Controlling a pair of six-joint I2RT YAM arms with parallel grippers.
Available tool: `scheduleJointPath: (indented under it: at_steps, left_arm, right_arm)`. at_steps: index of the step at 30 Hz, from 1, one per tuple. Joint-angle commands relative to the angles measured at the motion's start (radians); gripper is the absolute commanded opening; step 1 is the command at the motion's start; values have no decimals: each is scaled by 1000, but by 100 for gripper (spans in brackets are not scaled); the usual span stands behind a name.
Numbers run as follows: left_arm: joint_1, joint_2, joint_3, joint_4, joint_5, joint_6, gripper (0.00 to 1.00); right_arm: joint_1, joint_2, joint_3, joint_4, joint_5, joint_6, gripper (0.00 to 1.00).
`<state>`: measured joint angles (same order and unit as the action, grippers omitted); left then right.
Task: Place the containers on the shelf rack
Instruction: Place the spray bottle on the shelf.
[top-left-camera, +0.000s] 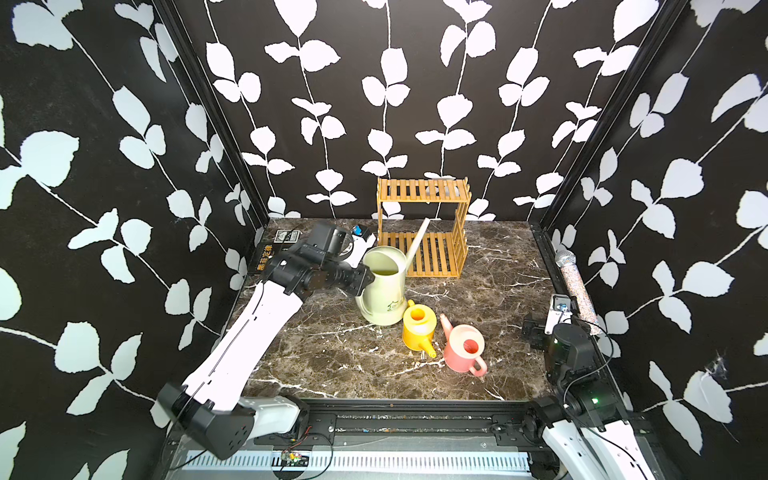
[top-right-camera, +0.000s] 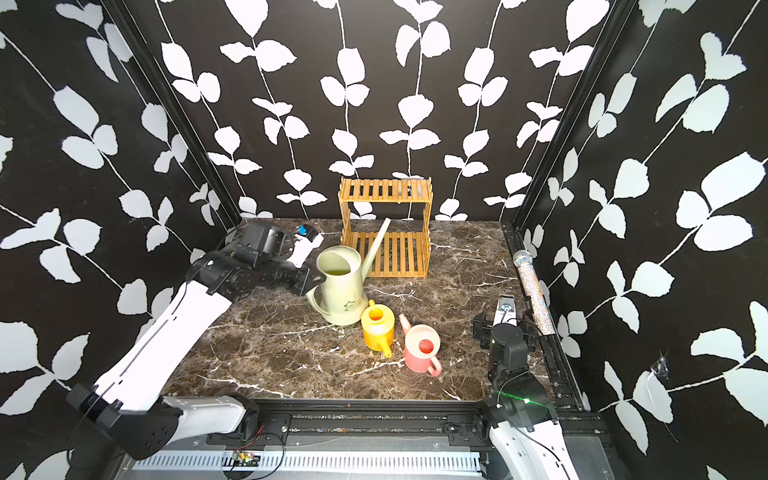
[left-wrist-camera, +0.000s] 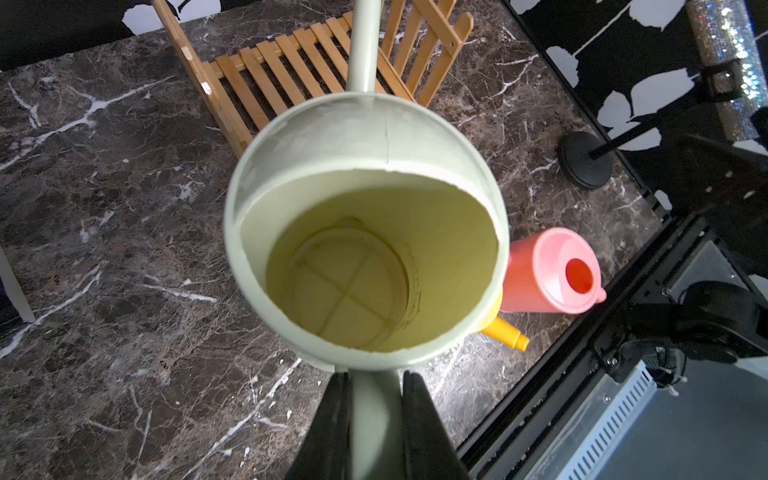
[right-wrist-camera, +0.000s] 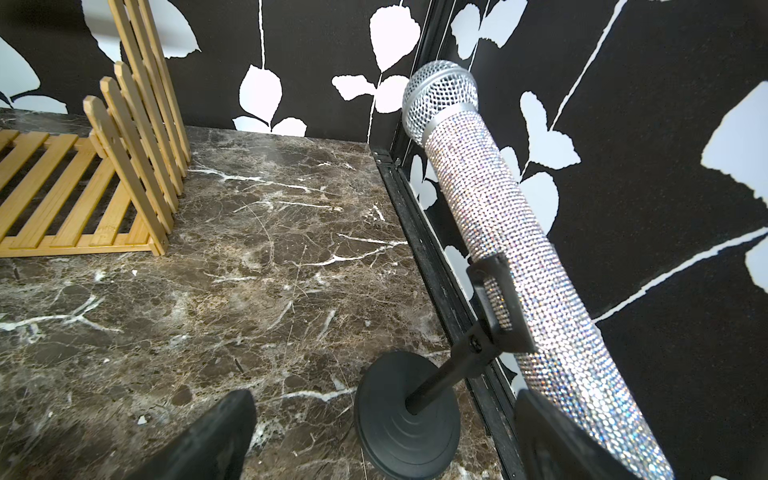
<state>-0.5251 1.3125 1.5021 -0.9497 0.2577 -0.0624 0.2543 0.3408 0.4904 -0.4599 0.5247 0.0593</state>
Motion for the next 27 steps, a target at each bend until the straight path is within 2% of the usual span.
scheduleJointPath:
  at_steps: [1,6,12,23,27]
  left_arm:
    - [-32,30,62,119,-57,-32,0]
    - [-50,88,118,201,-122,-50,0]
    - [-65,139,104,353,-167,-93,0]
    - [-134,334,231,395,-217,-149,0]
    - [-146,386,266,422,-261,-209,0]
  right_arm:
    - [-2,0,-12,42,20,-2,99]
    - [-7,-8,-12,45,48,-3,99]
    - [-16,-9,-14,50,60,-9,99]
    - [-50,-31,-21,61,65,-14,98]
    - [-55,-43,-23,64,69,-16,99]
